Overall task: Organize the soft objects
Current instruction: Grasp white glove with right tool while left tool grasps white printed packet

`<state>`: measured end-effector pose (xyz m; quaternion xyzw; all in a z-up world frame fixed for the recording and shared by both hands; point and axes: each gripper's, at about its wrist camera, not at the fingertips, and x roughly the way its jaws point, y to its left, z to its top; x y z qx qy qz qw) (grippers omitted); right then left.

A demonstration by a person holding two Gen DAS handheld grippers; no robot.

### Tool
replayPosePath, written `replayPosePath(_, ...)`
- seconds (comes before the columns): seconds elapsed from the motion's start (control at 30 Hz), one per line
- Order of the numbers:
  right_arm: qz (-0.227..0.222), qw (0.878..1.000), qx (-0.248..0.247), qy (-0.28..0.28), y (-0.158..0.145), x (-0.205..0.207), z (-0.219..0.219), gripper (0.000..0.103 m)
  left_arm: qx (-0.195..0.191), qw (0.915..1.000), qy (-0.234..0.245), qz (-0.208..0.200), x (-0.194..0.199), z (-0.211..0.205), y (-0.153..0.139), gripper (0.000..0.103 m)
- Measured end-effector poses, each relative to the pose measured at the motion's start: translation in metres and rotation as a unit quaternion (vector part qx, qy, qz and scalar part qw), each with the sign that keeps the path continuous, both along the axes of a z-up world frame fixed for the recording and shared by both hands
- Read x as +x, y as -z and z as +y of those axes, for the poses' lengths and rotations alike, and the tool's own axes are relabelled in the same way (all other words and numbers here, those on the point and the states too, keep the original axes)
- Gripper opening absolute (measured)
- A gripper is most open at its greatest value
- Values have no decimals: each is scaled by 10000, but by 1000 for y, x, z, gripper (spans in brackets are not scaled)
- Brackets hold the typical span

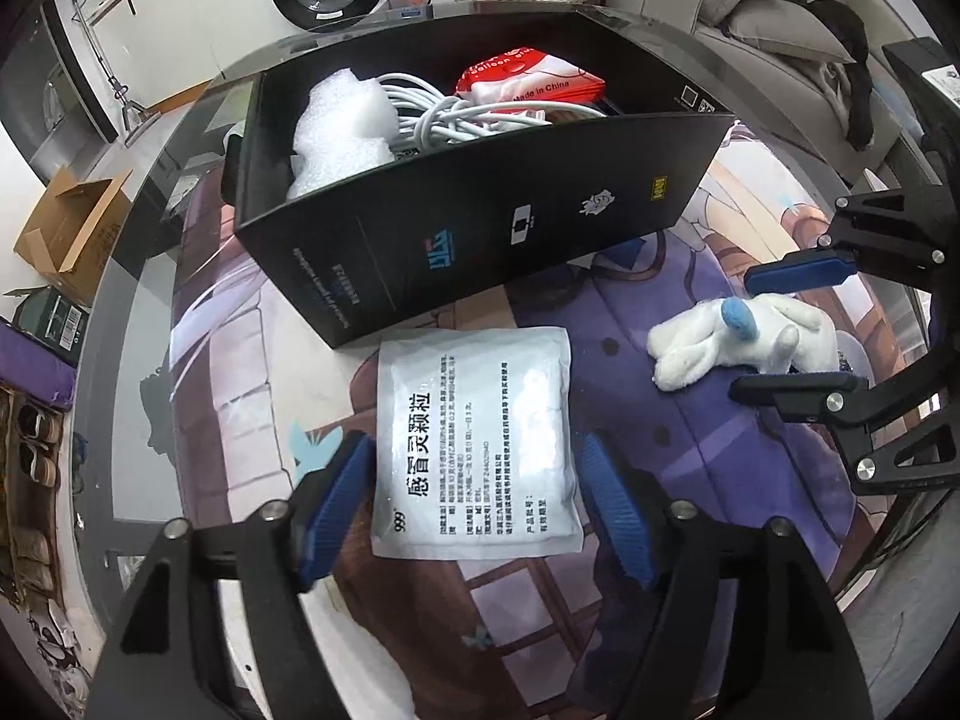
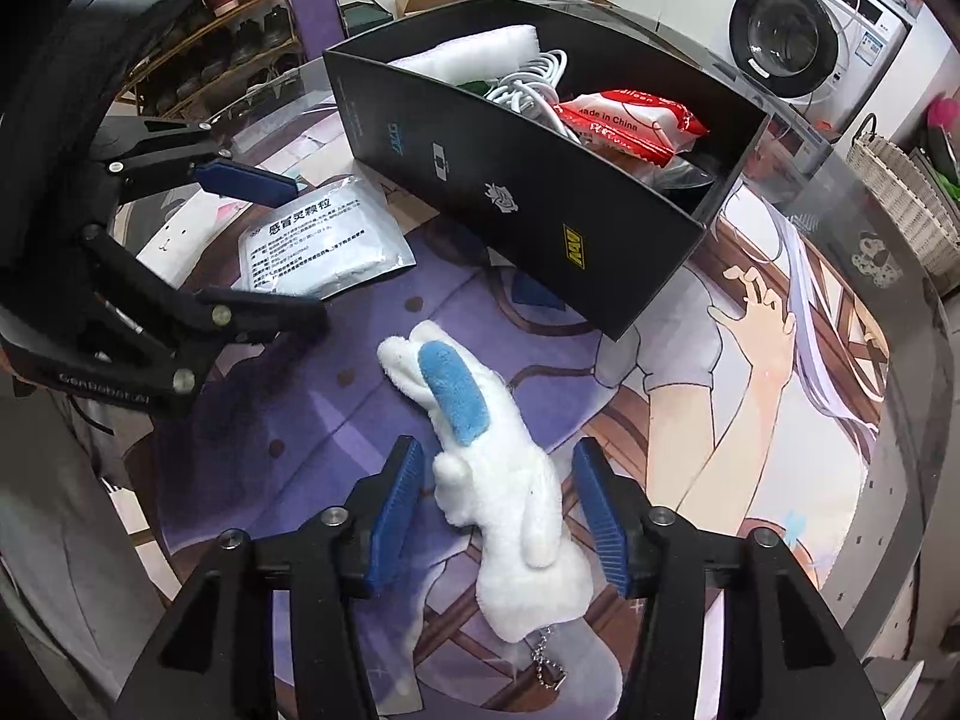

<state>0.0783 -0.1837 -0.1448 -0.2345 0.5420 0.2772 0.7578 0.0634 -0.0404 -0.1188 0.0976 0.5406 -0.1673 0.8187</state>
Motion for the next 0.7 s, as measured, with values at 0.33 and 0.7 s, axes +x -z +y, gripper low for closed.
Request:
replayPosePath(0.33, -107, 9999, 9, -11, 4, 0, 2, 68, -155, 9998, -36, -99, 1, 2, 0, 65)
replayPosePath(0.7, -8, 9993, 131, -352, 1, -9, 6, 30, -340, 9993, 16, -153, -1, 2, -7, 36)
